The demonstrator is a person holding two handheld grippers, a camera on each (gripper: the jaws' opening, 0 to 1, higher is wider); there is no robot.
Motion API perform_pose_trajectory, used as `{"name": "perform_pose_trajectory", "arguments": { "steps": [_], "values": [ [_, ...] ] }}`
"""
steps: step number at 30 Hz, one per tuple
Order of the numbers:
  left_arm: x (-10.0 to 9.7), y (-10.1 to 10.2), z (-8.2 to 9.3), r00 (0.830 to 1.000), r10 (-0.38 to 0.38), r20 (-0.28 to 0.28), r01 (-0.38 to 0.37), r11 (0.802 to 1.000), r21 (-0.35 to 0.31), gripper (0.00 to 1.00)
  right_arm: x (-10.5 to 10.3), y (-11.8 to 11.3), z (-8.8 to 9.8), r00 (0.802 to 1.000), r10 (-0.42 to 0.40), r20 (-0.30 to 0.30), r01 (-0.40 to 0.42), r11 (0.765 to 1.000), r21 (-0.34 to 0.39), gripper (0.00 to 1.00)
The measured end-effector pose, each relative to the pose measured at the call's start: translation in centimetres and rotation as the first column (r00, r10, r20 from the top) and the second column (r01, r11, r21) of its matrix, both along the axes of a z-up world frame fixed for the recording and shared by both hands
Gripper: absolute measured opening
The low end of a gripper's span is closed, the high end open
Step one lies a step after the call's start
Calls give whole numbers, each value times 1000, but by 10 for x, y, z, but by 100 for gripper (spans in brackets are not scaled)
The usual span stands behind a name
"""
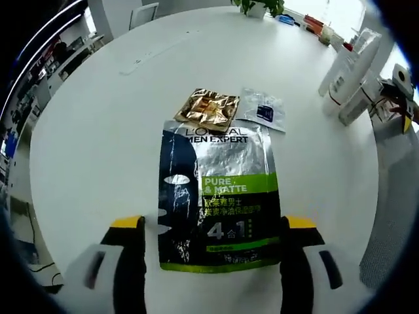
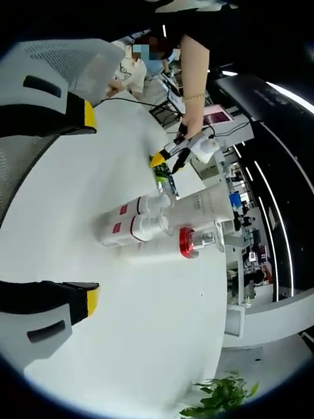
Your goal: Arrange the skincare products in the storage area until every visible bottle or jar stands upright without overlapping.
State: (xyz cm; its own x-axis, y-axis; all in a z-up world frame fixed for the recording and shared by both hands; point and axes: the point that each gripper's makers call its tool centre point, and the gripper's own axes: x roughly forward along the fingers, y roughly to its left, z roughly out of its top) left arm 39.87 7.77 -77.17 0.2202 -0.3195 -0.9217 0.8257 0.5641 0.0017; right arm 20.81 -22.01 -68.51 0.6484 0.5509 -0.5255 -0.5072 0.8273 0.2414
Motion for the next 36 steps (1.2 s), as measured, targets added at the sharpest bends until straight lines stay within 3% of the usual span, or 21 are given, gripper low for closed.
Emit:
{"name": "perform_pose_trajectory", "arguments": {
  "steps": [2, 8, 13, 16, 20, 26, 30, 31, 36],
  "values": [
    [5, 2, 5, 1000, 3, 2, -3, 1000, -3, 67, 0, 0, 0, 1000, 0, -1, 0, 1000, 0, 92],
    [5, 2, 6, 1000, 5, -4, -5, 1000, 14, 63, 0, 0, 0, 1000, -4, 0, 4, 1000, 2, 92],
    [1, -1, 5, 1000, -1, -8, 1, 1000, 24, 40, 1, -1, 0, 1000, -9, 1, 9, 1000, 1, 91],
    [2, -1, 5, 1000, 27, 2, -27, 1000, 11, 20, 1, -1, 0, 1000, -9, 5, 9, 1000, 1, 91],
    [6, 1, 4, 995, 94, 28, -94, 996, -3, 10, 1, -1, 0, 1000, -7, 8, 7, 1000, -3, 91],
    [5, 8, 1, 964, 267, 12, -264, 958, -109, 5, 2, -1, 0, 1000, -1, 9, 1, 1000, 3, 91],
    [-11, 11, 5, 956, 293, 18, -288, 948, -133, 5, 1, 1, 2, 1000, 2, 13, -2, 1000, 15, 91],
    [-4, 9, 6, 955, 297, 19, -291, 947, -137, 5, 1, 1, 2, 1000, 2, 13, -2, 1000, 15, 91],
    [-16, 9, 12, 948, 318, 19, -310, 936, -167, 4, 1, 3, 3, 1000, 9, 15, -10, 1000, 25, 91]
  ]
}}
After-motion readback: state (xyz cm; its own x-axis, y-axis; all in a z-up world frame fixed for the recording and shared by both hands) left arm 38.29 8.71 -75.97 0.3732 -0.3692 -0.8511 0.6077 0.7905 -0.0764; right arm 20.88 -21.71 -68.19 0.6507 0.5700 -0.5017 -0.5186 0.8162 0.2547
